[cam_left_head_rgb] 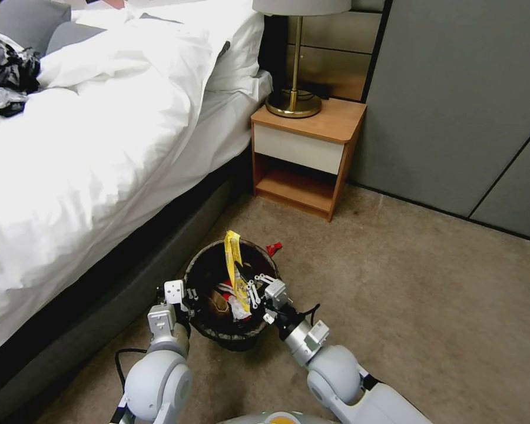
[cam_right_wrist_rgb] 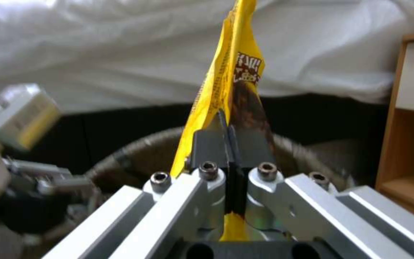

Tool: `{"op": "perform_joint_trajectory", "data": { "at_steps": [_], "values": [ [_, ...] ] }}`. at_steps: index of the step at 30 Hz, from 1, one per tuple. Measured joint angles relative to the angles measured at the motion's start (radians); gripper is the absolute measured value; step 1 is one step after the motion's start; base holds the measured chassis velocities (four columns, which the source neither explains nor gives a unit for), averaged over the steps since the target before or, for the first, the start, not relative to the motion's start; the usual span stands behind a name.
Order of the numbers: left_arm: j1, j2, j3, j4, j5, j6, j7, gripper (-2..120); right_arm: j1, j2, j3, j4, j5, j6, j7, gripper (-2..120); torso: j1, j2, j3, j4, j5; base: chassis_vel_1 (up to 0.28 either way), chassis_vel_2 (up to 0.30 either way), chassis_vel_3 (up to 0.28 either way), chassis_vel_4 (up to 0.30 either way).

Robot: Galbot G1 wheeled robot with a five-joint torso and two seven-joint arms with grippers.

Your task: Pick up the trash bin, then pick up the garbage from the floor and place it into the trash bin.

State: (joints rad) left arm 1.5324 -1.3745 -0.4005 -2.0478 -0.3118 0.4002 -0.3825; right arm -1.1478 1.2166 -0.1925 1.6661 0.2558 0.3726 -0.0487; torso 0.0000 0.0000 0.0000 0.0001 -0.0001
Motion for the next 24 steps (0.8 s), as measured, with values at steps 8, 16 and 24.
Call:
{"op": "perform_joint_trajectory", "data": {
  "at_steps": [8, 16, 24],
  "values": [
    [-0.003, -0.005, 0.001, -0.003, 0.001, 0.000, 0.000, 0, -0.006, 0.005, -0.016, -0.028, -0.022, -0.007, 0.000, 23, 0.000, 0.000, 0.000, -0.0001, 0.0001, 0.000, 0.000, 0.000, 0.000],
    [-0.004, -0.003, -0.002, -0.005, -0.001, 0.001, 0.000, 0, -0.025, -0.001, -0.020, -0.019, -0.034, -0.014, 0.007, 54, 0.000, 0.000, 0.000, -0.0001, 0.0000, 0.000, 0.000, 0.000, 0.000],
    [-0.006, -0.003, -0.002, -0.005, 0.001, 0.002, 0.000, 0, -0.039, -0.006, -0.021, -0.009, -0.042, -0.022, 0.018, 81, 0.000, 0.000, 0.000, -0.0002, 0.0001, 0.000, 0.000, 0.000, 0.000]
  ]
}}
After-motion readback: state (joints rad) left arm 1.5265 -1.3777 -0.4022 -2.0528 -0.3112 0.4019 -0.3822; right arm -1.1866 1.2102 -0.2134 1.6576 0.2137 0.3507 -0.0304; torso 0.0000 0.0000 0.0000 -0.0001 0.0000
